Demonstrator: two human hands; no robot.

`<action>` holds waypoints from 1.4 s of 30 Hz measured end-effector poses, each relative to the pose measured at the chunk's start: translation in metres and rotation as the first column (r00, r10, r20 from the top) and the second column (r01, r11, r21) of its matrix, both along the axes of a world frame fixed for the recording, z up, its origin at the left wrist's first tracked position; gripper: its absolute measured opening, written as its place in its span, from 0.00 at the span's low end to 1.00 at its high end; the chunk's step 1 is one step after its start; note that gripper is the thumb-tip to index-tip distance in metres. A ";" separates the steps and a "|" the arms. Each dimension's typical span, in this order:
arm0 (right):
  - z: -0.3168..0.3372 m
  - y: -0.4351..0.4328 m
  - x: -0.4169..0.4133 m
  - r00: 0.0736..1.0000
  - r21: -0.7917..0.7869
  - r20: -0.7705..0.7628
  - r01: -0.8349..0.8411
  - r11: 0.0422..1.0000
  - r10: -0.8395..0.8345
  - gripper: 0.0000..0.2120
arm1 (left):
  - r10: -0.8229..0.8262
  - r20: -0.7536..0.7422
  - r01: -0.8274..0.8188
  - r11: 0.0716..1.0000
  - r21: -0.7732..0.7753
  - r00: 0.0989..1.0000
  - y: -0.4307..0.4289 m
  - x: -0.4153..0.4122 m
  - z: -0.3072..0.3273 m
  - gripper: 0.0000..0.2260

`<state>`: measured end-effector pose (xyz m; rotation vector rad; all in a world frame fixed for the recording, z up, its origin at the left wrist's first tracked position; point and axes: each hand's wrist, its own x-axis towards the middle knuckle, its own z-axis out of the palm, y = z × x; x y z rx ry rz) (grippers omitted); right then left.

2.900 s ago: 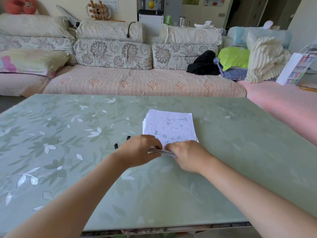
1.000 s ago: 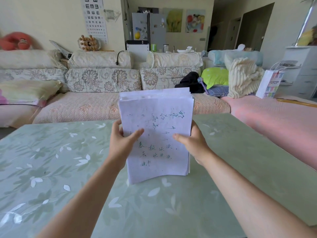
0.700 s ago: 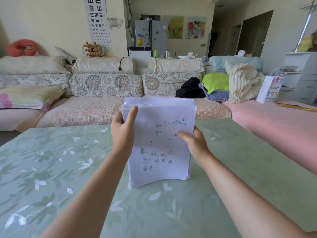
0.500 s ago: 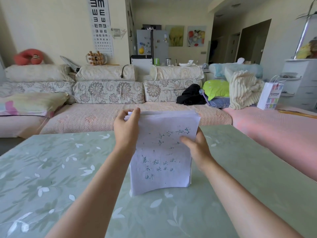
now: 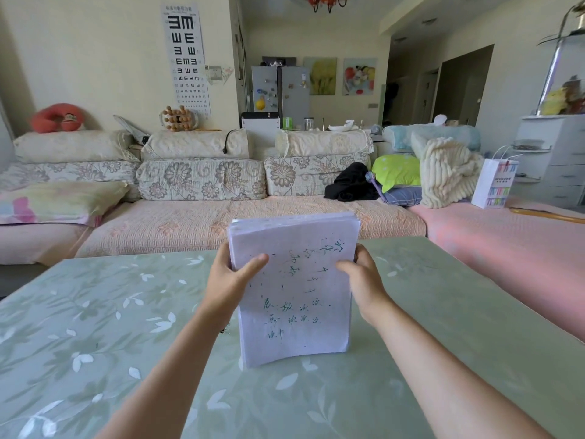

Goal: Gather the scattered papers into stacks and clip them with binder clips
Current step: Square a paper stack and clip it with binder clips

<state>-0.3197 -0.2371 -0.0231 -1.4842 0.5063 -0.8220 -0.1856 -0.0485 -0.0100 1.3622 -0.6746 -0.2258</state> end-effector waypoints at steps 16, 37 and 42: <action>0.056 0.010 -0.007 0.972 -0.945 0.127 0.180 0.272 -0.198 0.43 | 0.152 0.475 -0.274 0.941 0.198 0.867 -0.018 -0.020 0.006 0.06; 0.018 -0.046 -0.047 0.989 -0.252 -0.109 0.065 0.965 -0.095 0.10 | 0.156 0.316 -0.251 0.923 0.290 0.936 0.016 0.022 0.015 0.13; -0.026 -0.052 -0.038 0.994 -0.025 -0.086 0.069 0.997 -0.071 0.11 | 0.163 -0.135 -0.175 0.981 -0.083 0.977 -0.004 0.009 0.001 0.15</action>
